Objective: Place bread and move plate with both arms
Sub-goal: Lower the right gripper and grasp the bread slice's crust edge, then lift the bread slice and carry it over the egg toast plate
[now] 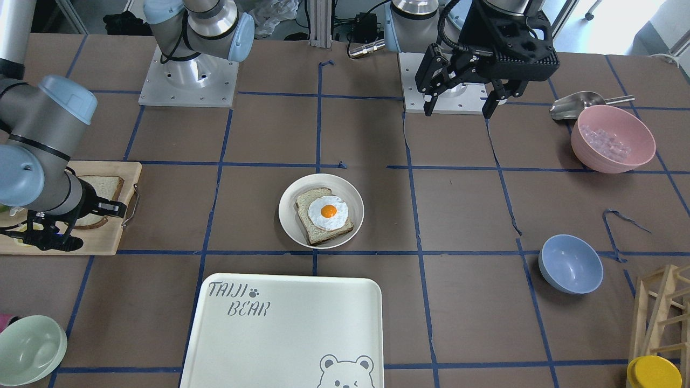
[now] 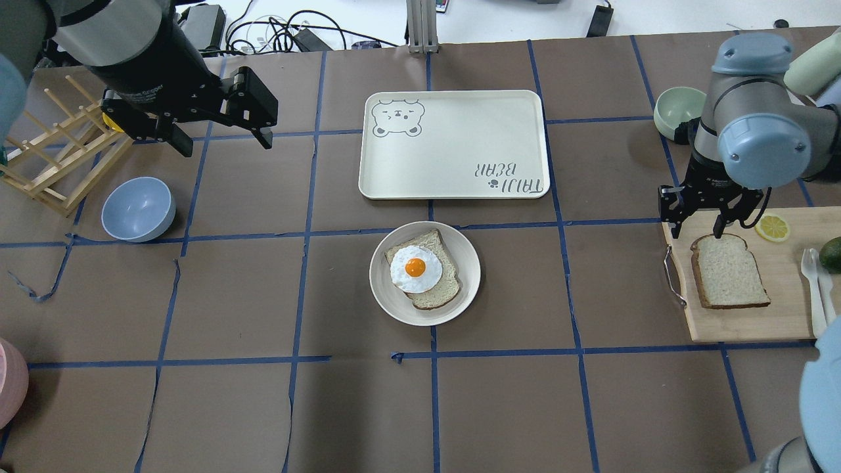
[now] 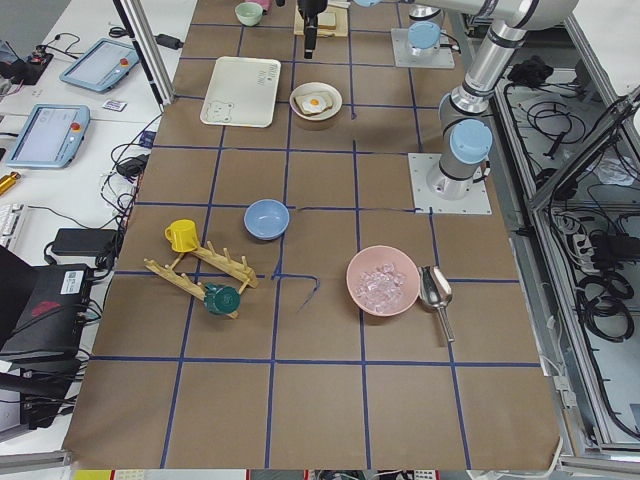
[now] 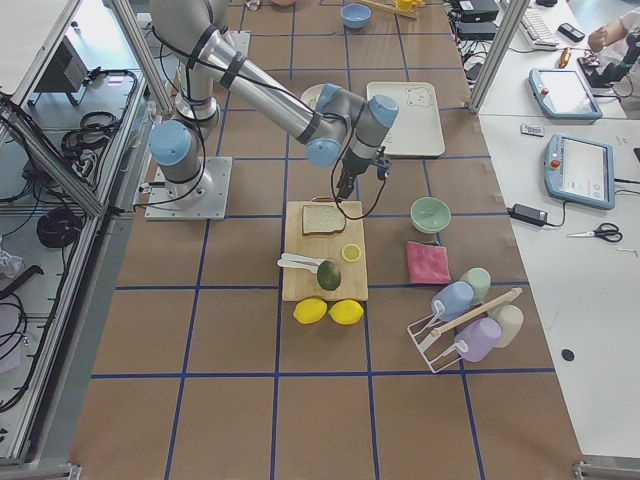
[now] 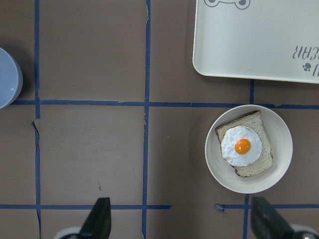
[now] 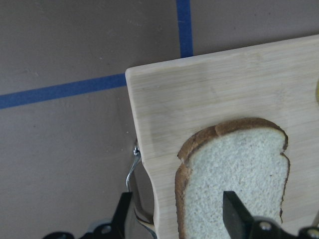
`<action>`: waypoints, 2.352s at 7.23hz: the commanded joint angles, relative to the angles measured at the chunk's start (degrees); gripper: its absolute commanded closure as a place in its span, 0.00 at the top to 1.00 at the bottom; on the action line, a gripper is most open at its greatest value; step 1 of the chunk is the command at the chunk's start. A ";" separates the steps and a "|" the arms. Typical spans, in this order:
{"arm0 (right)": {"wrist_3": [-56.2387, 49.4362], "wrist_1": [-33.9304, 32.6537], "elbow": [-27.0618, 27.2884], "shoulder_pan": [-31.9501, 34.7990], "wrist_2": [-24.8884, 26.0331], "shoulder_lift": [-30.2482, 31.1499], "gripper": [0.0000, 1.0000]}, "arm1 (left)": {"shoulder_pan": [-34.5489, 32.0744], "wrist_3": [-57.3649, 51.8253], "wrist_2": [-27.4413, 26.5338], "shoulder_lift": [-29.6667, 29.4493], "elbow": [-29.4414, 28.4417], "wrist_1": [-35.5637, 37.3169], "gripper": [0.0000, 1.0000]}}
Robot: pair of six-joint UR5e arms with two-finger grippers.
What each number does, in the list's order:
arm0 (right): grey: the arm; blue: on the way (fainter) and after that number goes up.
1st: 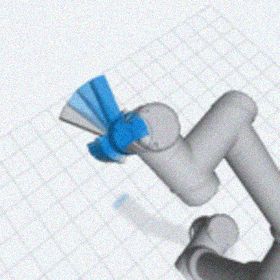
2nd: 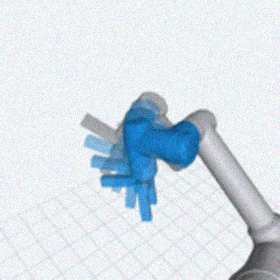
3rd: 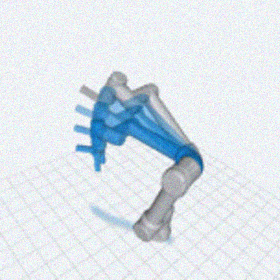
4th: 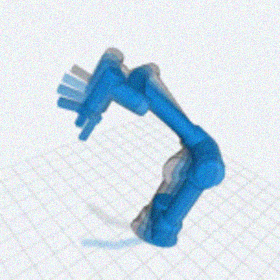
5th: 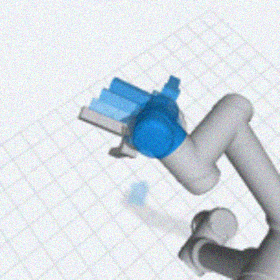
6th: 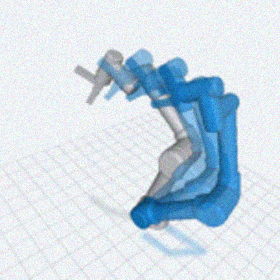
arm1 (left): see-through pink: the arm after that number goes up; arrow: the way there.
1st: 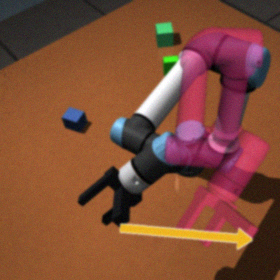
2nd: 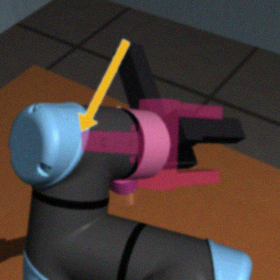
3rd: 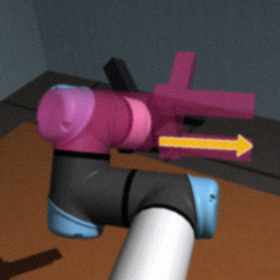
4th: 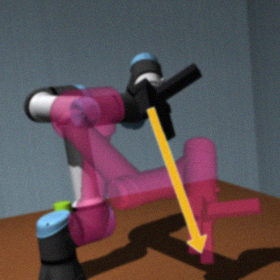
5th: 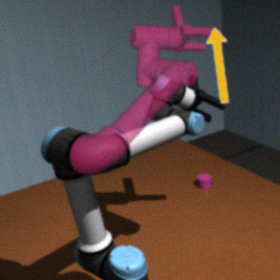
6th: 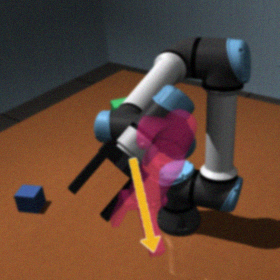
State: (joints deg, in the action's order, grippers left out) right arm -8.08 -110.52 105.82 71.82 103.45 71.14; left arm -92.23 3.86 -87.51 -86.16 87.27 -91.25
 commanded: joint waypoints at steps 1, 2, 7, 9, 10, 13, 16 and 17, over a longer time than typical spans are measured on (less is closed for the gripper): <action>-2.55 -3.21 1.14 -1.33 0.00 -0.83 0.69 | 0.03 0.00 0.06 0.02 0.00 0.02 1.00; -2.64 -4.52 1.14 -1.42 0.09 -1.87 0.69 | 0.12 -0.08 0.15 -0.24 0.00 0.20 1.00; -3.61 -5.85 1.23 -2.04 -0.26 -3.02 0.39 | 0.03 0.09 0.15 -0.50 0.09 0.46 1.00; -3.52 -5.58 1.49 -2.04 -0.61 -3.20 0.22 | 0.03 0.09 0.06 -0.50 0.09 0.46 1.00; -3.52 -5.50 1.58 -2.13 -0.61 -3.20 0.10 | -0.05 0.18 0.15 -0.68 0.09 0.55 1.00; -3.52 -4.88 0.53 -2.13 -0.79 -2.15 0.00 | -0.14 0.70 -0.03 -0.77 0.09 0.55 1.00; -2.73 6.32 -2.01 -1.25 -6.04 3.99 0.00 | 0.03 0.01 0.06 -0.68 0.09 0.64 1.00; -1.51 12.20 -5.07 1.10 -6.24 5.40 0.00 | -0.14 0.18 -0.03 -0.59 0.09 0.64 1.00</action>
State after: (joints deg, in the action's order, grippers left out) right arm -10.67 -105.07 103.68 70.94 98.33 74.49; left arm -92.29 4.04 -87.50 -86.86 87.36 -90.62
